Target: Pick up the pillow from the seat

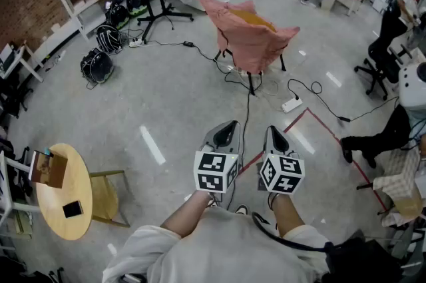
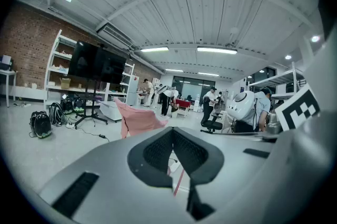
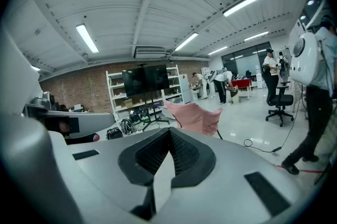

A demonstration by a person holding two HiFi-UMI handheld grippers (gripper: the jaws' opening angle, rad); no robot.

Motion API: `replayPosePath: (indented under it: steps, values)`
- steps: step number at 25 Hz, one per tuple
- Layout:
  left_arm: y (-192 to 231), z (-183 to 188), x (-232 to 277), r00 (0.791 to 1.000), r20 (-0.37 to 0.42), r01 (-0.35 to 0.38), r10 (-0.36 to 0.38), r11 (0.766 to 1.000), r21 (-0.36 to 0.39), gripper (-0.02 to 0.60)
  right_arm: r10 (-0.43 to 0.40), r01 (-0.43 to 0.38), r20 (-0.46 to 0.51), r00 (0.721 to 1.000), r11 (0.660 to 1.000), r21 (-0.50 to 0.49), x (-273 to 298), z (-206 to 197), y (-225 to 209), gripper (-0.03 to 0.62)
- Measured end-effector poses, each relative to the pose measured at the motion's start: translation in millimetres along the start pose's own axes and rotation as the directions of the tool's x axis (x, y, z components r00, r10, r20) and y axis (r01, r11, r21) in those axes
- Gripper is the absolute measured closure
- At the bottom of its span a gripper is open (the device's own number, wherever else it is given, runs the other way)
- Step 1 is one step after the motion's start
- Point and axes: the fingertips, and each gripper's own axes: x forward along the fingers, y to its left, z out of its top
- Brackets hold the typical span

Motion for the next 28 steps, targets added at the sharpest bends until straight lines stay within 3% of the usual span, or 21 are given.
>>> replayPosePath:
  steps: [11, 16, 28]
  values:
    - [16.4, -2.2, 5.1, 1.0, -0.004, 0.007, -0.007, 1.0, 0.004, 0.574, -0.003, 0.003, -0.015, 1.0, 1.0, -0.005, 12.4, -6.6, 8.7, 0.566]
    - [33.5, -1.5, 7.5, 1.0, -0.01, 0.009, -0.009, 1.0, -0.004, 0.574, 0.002, -0.002, -0.011, 1.0, 0.999, 0.038, 23.3, -6.5, 15.3, 0.565]
    - [89.2, 2.0, 13.9, 0.999, -0.034, 0.039, -0.039, 0.999, -0.015, 0.574, -0.079, 0.081, -0.026, 0.997, 0.994, 0.069, 56.4, -11.0, 37.6, 0.565]
